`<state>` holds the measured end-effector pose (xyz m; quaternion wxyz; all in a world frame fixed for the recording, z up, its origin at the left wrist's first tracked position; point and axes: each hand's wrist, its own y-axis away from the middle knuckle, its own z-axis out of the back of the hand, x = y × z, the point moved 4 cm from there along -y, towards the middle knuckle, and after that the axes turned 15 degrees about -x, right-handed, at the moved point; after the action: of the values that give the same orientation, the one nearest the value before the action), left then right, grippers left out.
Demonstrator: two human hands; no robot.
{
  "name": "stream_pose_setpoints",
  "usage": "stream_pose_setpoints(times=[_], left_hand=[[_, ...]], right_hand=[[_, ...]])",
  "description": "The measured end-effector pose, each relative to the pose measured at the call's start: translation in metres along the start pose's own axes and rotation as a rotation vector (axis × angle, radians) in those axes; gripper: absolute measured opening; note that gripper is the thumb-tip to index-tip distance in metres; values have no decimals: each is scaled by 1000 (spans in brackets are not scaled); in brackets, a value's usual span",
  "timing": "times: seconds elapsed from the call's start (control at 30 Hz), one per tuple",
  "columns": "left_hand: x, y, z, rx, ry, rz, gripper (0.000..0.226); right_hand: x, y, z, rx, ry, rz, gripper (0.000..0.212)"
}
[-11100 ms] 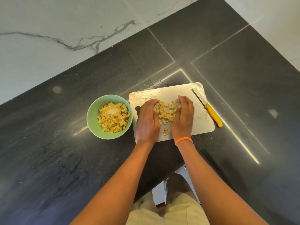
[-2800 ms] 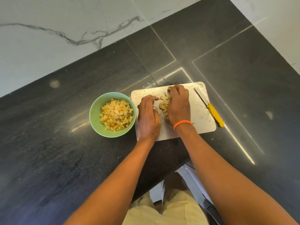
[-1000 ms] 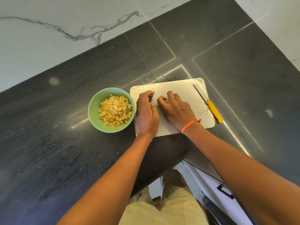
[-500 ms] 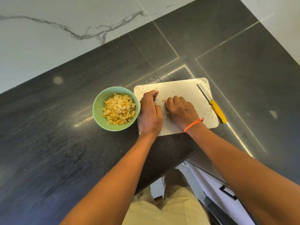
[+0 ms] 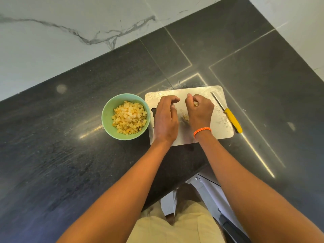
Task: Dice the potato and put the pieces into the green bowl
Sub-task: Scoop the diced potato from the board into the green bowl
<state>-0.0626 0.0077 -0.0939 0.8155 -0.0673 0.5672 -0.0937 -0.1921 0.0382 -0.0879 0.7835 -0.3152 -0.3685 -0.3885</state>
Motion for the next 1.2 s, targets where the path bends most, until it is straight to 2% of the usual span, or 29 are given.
stream_pose_setpoints(times=[0.1,0.2,0.43,0.53,0.63,0.67,0.73,0.87,0.97,1.1,1.2], left_hand=[[-16,-9,7,-58,66,54,23],[-28,-21,23,-129,109,86,19],[-16,-45,91,-446,128,182,21],[0,-48,115,-566,88,230,22],[10,-49,128,-612,38,250,25],[11,-49,130,-610,29,245,26],[11,-48,129,-590,27,229,25],[3,-46,122,-558,59,197,24],[-3,-46,114,-546,89,179,22],[-9,-45,106,-580,84,148,21],[-11,-45,97,-561,78,115,22]], right_hand=[[17,10,-8,47,-312,-335,46],[44,19,-17,73,-389,-352,42],[115,43,-55,112,-255,41,43],[130,64,-70,186,-151,244,34],[130,89,-86,298,147,650,15],[127,93,-88,304,201,736,10],[125,96,-87,295,184,769,10],[121,83,-78,299,-17,496,18],[116,72,-71,290,-158,298,16],[108,64,-67,359,-255,116,21],[98,58,-58,282,-361,-140,33]])
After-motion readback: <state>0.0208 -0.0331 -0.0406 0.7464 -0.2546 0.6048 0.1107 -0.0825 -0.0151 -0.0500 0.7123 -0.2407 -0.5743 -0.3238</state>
